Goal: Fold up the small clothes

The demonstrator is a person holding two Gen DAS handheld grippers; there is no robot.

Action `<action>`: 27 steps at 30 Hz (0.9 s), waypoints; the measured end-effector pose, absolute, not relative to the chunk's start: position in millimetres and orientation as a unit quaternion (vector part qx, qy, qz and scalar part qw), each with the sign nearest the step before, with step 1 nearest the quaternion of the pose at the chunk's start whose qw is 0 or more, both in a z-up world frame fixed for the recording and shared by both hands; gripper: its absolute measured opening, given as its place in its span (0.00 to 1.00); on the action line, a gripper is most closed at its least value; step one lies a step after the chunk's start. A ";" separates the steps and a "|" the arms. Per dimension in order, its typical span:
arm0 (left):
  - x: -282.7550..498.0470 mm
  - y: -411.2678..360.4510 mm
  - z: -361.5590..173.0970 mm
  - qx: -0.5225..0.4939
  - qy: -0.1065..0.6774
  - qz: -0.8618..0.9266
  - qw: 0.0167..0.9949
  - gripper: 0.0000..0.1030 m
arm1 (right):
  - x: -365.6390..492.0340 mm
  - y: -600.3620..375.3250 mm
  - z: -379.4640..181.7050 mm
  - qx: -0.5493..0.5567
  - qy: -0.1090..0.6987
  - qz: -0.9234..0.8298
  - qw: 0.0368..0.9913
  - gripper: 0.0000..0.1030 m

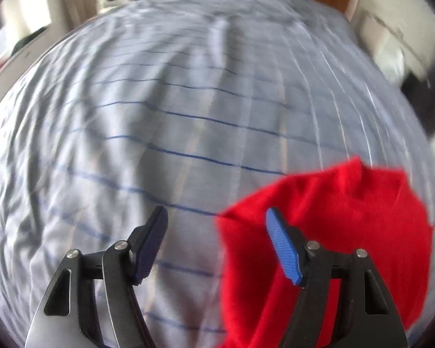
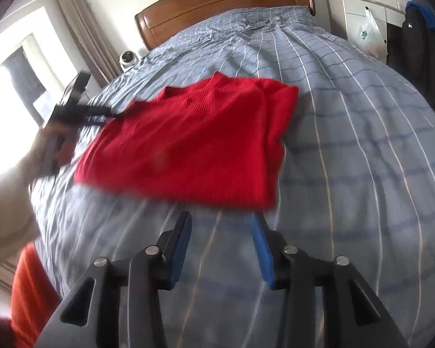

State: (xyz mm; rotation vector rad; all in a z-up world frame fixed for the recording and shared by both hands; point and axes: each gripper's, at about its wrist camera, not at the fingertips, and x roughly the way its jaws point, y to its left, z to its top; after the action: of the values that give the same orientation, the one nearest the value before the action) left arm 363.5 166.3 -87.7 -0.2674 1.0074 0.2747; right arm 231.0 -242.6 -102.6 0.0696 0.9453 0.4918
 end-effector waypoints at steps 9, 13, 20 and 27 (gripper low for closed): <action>201.7 112.1 -73.4 -0.012 0.433 0.034 0.901 0.89 | 203.5 -226.2 -106.7 0.003 0.444 0.188 0.876 0.49; 159.3 84.2 -95.9 0.011 0.423 0.023 0.906 0.91 | 188.1 -207.7 -110.9 0.008 0.434 0.163 0.886 0.63; 152.9 82.6 -137.4 -0.025 0.429 0.050 0.902 0.98 | 177.7 -182.0 -135.7 -0.049 0.444 0.120 0.886 0.65; 150.9 85.3 -143.1 -0.022 0.426 0.047 0.903 0.99 | 178.1 -179.0 -140.3 -0.070 0.447 0.113 0.885 0.67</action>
State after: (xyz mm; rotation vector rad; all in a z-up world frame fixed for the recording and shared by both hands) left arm 150.9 85.3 -143.1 -0.0448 0.8810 0.0969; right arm 178.1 -179.0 -140.3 -0.1451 0.9303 0.2352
